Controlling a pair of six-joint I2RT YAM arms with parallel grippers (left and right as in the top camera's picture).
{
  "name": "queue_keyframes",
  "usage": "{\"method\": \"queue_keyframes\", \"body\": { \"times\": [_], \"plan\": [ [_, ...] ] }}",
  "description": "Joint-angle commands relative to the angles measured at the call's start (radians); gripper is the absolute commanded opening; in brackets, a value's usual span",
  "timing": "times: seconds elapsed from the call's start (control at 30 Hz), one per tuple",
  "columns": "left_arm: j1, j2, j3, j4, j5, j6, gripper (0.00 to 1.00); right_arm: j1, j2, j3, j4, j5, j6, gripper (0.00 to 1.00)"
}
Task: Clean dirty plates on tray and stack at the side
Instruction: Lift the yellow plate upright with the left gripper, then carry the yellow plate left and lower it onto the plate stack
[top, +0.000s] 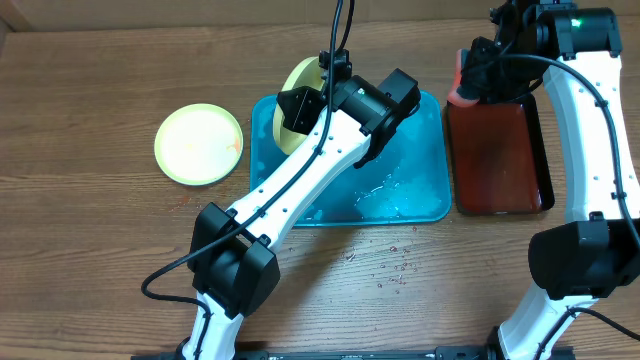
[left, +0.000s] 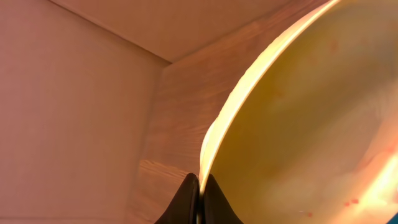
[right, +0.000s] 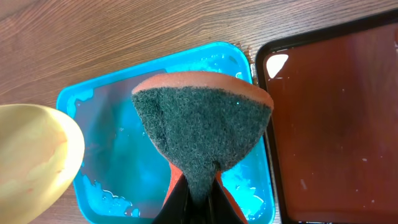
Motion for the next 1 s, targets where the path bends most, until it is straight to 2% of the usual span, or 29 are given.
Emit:
{"method": "queue_keyframes", "body": {
  "times": [0.0,0.2,0.33,0.43,0.57,0.8,0.97],
  "plan": [
    [-0.006,-0.01,-0.003,0.01,0.013,-0.029,0.04,-0.006,-0.008,-0.005,0.0,0.003,-0.001,0.04],
    [0.072,-0.01,-0.002,0.052,0.326,0.117,0.04,-0.006,-0.008,-0.005,-0.002,0.003,-0.001,0.04],
    [0.156,-0.024,-0.001,0.089,0.589,0.238,0.04,-0.006,-0.008,-0.005,-0.002,0.003,-0.001,0.04],
    [0.24,-0.06,-0.001,0.145,0.872,0.359,0.04,-0.006,-0.008,-0.005,-0.004,0.003,-0.001,0.04],
    [0.369,-0.118,-0.001,0.188,1.146,0.422,0.04,-0.006,-0.008,-0.005,-0.005,0.003,-0.001,0.04],
    [0.675,-0.146,-0.005,0.119,1.382,0.473,0.04,-0.006,-0.008,-0.005,-0.005,0.003,-0.001,0.04],
    [0.841,-0.144,-0.06,0.132,1.386,0.474,0.05,-0.006,-0.008,-0.005,-0.005,0.003,0.0,0.04]
  ]
}}
